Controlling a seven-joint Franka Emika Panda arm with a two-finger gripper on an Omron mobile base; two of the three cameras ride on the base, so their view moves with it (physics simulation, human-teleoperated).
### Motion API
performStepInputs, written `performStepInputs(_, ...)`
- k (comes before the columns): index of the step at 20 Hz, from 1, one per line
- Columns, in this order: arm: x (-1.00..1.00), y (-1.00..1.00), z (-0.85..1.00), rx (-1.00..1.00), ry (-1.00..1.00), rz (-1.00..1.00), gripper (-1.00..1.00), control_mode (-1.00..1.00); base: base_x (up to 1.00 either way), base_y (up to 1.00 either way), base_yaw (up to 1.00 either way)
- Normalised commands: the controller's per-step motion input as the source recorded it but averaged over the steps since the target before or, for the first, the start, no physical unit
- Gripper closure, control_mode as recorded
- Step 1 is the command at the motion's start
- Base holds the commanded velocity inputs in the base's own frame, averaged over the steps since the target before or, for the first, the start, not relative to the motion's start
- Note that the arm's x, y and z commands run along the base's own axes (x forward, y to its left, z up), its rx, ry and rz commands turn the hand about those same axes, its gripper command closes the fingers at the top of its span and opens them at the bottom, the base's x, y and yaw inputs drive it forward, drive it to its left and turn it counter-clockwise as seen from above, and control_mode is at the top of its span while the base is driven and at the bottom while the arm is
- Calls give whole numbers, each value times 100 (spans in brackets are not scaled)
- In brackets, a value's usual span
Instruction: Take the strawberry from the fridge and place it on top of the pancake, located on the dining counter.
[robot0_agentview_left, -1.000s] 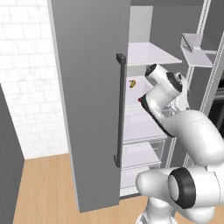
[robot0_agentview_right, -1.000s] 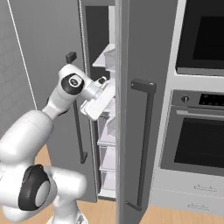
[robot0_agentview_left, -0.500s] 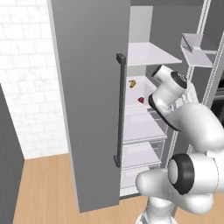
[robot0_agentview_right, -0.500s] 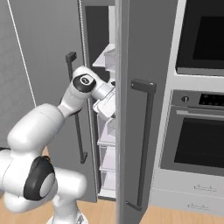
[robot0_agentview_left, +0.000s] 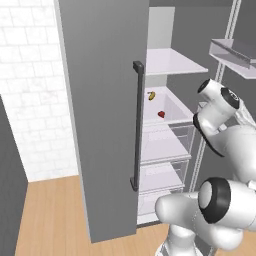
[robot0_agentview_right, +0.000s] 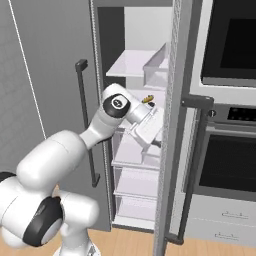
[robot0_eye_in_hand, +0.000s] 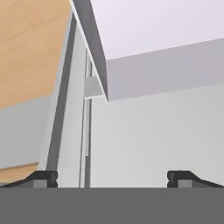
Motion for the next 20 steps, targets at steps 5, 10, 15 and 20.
performStepInputs(5,-25,-23,0,0,0,6,-100,-100,0,0,0)
performStepInputs(10,-5,57,0,0,-1,2,-100,-100,0,0,0)
performStepInputs(15,0,100,0,11,-6,-5,-100,-100,0,0,0)
performStepInputs(20,4,100,-5,33,-23,-21,-100,-100,0,0,0)
